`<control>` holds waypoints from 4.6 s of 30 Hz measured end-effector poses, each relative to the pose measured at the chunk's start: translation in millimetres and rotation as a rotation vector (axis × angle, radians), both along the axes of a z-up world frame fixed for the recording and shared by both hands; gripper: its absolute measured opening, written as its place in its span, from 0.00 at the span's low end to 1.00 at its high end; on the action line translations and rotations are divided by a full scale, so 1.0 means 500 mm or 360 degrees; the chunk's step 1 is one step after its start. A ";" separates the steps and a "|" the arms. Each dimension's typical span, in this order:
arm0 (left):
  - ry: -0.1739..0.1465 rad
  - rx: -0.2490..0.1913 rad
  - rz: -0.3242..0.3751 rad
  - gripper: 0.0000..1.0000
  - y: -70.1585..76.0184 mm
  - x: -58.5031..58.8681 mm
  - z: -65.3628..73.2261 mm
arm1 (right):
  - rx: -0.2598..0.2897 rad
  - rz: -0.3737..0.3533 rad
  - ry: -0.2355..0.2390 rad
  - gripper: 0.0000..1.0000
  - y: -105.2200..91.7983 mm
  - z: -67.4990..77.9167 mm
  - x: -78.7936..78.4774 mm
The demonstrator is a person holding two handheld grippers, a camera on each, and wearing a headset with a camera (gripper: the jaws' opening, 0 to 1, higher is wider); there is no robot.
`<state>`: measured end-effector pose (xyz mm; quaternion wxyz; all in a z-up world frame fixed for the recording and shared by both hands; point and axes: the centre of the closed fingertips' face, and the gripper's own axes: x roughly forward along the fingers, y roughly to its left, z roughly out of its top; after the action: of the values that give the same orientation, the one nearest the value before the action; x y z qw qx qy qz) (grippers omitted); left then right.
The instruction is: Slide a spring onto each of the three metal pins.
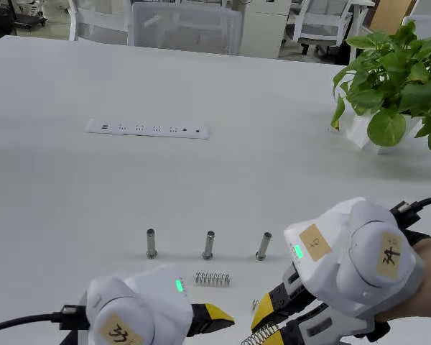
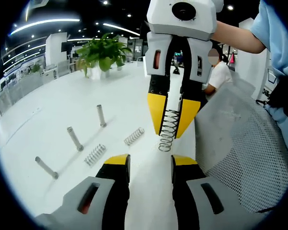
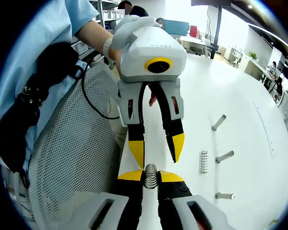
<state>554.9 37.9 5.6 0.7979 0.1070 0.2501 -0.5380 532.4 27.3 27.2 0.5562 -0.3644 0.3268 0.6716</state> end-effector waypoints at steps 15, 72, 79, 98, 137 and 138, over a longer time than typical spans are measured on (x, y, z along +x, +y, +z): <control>-0.0010 -0.0014 0.0423 0.59 0.112 0.057 -0.005 | -0.0041 0.0067 -0.0024 0.06 0.003 0.004 0.022; -0.0031 0.0011 0.0887 0.99 0.238 0.087 -0.007 | -0.0268 0.0500 -0.0330 0.06 0.169 0.071 0.234; -0.0016 0.0014 0.0881 0.99 0.234 0.084 -0.011 | -0.0317 0.0569 -0.0365 0.06 0.202 0.073 0.261; 0.0014 -0.0008 0.0918 0.99 0.231 0.084 -0.020 | -0.0429 0.0711 -0.0389 0.07 0.253 0.030 0.291; 0.0077 -0.0024 0.0964 0.97 0.239 0.078 -0.038 | -0.0537 0.0774 -0.0375 0.07 0.263 -0.041 0.304; 0.0077 -0.0026 0.0966 0.97 0.240 0.078 -0.038 | -0.0542 0.0778 -0.0379 0.07 0.263 -0.043 0.305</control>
<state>594.2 157.7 -13.6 0.9168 0.0080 0.2852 -0.2794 684.7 158.9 5.7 0.3439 -0.5961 0.2699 0.6735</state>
